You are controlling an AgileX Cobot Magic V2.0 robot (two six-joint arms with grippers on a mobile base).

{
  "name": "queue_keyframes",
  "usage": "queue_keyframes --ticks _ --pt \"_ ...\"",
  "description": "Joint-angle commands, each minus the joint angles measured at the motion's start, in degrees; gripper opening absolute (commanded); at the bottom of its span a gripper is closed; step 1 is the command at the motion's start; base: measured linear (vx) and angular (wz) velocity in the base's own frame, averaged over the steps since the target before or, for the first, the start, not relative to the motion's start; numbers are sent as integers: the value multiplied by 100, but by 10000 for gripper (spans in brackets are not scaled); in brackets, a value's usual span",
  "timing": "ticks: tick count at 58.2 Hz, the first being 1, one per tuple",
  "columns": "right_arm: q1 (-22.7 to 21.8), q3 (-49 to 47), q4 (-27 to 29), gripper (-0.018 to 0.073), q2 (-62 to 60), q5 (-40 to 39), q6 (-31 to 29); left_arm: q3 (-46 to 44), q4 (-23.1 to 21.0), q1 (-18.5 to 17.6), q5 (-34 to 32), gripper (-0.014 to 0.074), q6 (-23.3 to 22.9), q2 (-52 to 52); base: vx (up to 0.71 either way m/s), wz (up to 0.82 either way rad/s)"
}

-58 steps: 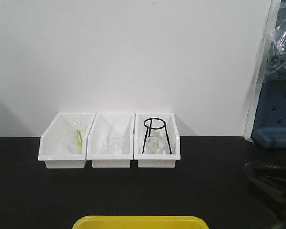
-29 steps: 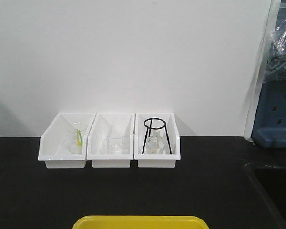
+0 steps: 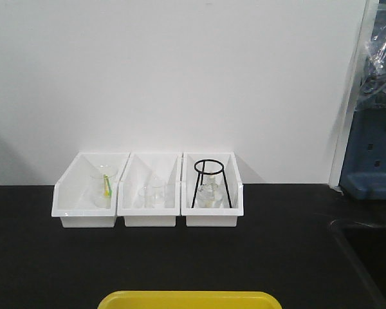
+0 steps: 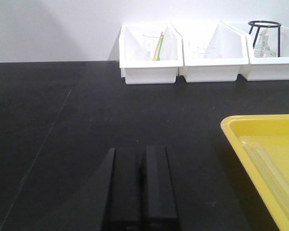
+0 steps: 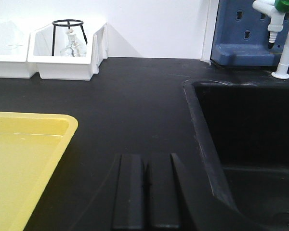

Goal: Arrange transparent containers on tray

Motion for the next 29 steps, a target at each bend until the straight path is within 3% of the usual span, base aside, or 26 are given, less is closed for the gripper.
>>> queue_keyframes --ticks 1,29 --pt "7 42 -18 -11 -42 -464 -16 205 -4 -33 -465 2 -44 -135 0 0" --pt "7 42 -18 -11 -42 -464 -16 205 -4 -33 -465 2 -44 -135 0 0"
